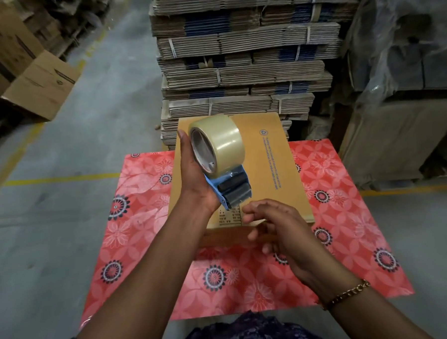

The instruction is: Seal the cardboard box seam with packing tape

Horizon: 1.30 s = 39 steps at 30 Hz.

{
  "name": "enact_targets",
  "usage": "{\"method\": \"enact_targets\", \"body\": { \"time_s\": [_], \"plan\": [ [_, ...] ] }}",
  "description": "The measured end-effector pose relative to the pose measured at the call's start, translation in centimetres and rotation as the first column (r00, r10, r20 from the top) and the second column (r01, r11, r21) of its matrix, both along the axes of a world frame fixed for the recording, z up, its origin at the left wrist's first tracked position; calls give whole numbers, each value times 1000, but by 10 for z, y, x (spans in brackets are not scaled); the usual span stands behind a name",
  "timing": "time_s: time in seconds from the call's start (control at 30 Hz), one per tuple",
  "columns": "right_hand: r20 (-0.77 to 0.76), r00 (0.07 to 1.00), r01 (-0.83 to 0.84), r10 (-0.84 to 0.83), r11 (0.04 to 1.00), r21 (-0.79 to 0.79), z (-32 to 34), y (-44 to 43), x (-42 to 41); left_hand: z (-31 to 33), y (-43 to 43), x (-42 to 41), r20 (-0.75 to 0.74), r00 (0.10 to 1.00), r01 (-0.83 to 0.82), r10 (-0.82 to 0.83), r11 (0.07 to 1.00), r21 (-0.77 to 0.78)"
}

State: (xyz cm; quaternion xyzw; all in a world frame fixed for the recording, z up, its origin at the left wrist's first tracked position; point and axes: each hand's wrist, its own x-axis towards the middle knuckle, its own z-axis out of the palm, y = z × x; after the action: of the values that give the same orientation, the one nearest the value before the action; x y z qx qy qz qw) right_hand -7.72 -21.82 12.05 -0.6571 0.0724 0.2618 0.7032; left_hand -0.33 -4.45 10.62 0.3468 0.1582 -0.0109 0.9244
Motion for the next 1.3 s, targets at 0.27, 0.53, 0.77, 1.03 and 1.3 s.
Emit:
{"method": "enact_targets", "body": {
  "time_s": [0.27, 0.53, 0.77, 1.03, 1.3],
  "plan": [
    [-6, 998, 56, -56, 998, 30, 7, 10, 4, 12, -6, 1, 5, 999, -51, 50, 997, 58],
    [-1, 993, 119, -119, 992, 35, 8, 16, 6, 10, -12, 3, 33, 999, -25, 23, 998, 63],
    [27, 983, 178, -182, 978, 108, 9, 16, 1, 4, -14, 5, -76, 996, -32, 41, 993, 117],
    [27, 977, 208, -213, 970, 122, 9, 14, -9, 0, -13, 13, -112, 993, -26, 33, 998, 64],
    [4, 982, 187, -189, 973, 137, -4, -2, -23, -3, -1, 23, -209, 972, -104, 111, 994, 42]
  ]
}}
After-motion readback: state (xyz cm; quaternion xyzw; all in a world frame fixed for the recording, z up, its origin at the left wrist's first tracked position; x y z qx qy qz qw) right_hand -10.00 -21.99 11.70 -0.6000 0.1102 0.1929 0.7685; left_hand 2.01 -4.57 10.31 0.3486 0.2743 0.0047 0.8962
